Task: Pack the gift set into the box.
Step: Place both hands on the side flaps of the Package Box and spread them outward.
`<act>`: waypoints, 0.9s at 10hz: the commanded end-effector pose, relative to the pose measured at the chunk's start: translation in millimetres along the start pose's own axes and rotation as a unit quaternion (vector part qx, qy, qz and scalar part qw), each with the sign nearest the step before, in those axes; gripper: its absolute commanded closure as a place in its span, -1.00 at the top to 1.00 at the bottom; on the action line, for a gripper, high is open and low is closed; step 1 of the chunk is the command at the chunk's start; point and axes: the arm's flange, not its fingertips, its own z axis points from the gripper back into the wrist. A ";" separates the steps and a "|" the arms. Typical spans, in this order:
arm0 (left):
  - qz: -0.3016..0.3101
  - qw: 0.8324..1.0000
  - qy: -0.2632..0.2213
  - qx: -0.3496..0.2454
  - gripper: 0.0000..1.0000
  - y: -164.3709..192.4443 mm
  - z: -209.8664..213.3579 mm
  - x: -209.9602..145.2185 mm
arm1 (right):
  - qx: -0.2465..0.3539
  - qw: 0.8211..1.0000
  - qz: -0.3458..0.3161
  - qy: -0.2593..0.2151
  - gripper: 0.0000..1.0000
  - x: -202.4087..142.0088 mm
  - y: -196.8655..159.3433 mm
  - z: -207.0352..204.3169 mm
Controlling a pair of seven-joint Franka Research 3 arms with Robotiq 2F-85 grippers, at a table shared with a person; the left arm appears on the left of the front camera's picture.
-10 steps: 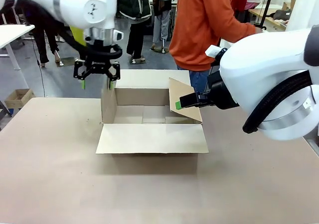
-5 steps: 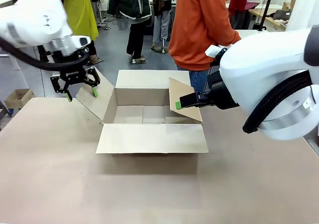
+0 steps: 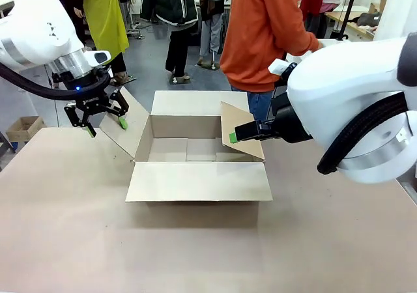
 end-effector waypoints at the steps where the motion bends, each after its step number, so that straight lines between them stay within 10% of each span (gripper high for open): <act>1: 0.007 1.000 -0.006 0.012 1.00 -0.8 1.2 -0.8 | 0.002 1.000 -0.009 0.000 1.00 4.0 0.6 3.7; 3: 0.007 1.000 -0.006 0.012 1.00 -0.8 1.2 -0.8 | 0.000 1.000 0.000 0.000 1.00 0.0 0.0 0.0; 5: 0.007 1.000 -0.006 0.012 1.00 -0.8 1.2 -0.8 | -0.066 0.979 0.005 0.194 1.00 57.5 47.9 5.2; 7: 0.007 1.000 -0.006 0.012 1.00 -0.8 1.2 -0.8 | -0.126 0.962 -0.012 0.244 1.00 79.3 61.6 8.8; 9: 0.007 1.000 -0.006 0.012 1.00 -0.8 1.2 -0.8 | -0.122 0.977 0.003 0.176 1.00 65.9 62.5 15.1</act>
